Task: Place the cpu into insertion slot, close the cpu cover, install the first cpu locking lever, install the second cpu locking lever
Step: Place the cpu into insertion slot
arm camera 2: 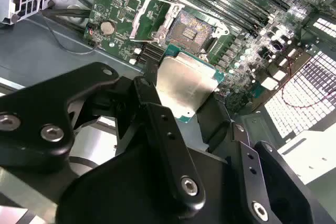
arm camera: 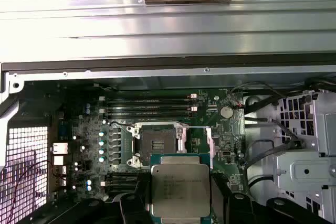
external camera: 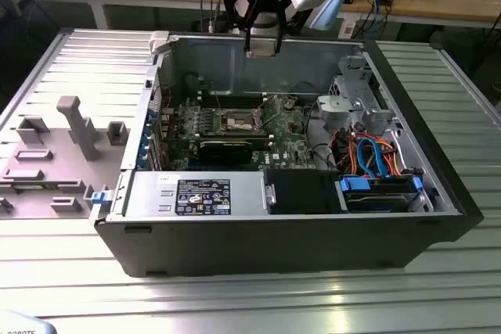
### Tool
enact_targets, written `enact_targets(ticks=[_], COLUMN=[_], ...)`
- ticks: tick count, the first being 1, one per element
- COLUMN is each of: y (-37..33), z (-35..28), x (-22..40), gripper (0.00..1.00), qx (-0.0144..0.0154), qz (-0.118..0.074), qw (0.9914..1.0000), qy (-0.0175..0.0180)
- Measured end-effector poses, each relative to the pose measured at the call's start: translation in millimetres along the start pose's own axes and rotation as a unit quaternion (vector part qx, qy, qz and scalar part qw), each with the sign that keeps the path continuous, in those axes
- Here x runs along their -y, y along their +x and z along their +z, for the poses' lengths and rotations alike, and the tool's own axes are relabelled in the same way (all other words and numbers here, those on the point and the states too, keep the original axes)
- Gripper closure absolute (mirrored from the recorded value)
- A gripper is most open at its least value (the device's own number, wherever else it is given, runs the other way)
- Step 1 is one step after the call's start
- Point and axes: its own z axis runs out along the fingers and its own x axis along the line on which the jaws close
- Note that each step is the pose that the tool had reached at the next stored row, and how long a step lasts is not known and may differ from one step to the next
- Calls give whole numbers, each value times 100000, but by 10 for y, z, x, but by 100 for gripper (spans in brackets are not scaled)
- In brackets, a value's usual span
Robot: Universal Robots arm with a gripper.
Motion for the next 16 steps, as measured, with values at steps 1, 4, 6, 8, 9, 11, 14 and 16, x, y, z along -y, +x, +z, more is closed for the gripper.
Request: enact_targets(ticks=[1, 4, 6, 8, 9, 11, 14, 16], y=[0, 0, 0, 0, 0, 0, 1, 1], z=[0, 0, 0, 0, 0, 0, 1, 2], x=[0, 0, 0, 0, 0, 0, 0, 0], gripper=[45, 45, 45, 45, 45, 45, 45, 45], qx=[0, 2, 1, 0, 0, 15, 93, 230], qz=[0, 0, 0, 0, 3, 161, 1039, 2555], qw=[100000, 100000, 100000, 100000, 100000, 100000, 99995, 99967], qy=[-2, -1, -2, -1, 0, -2, -25, -51])
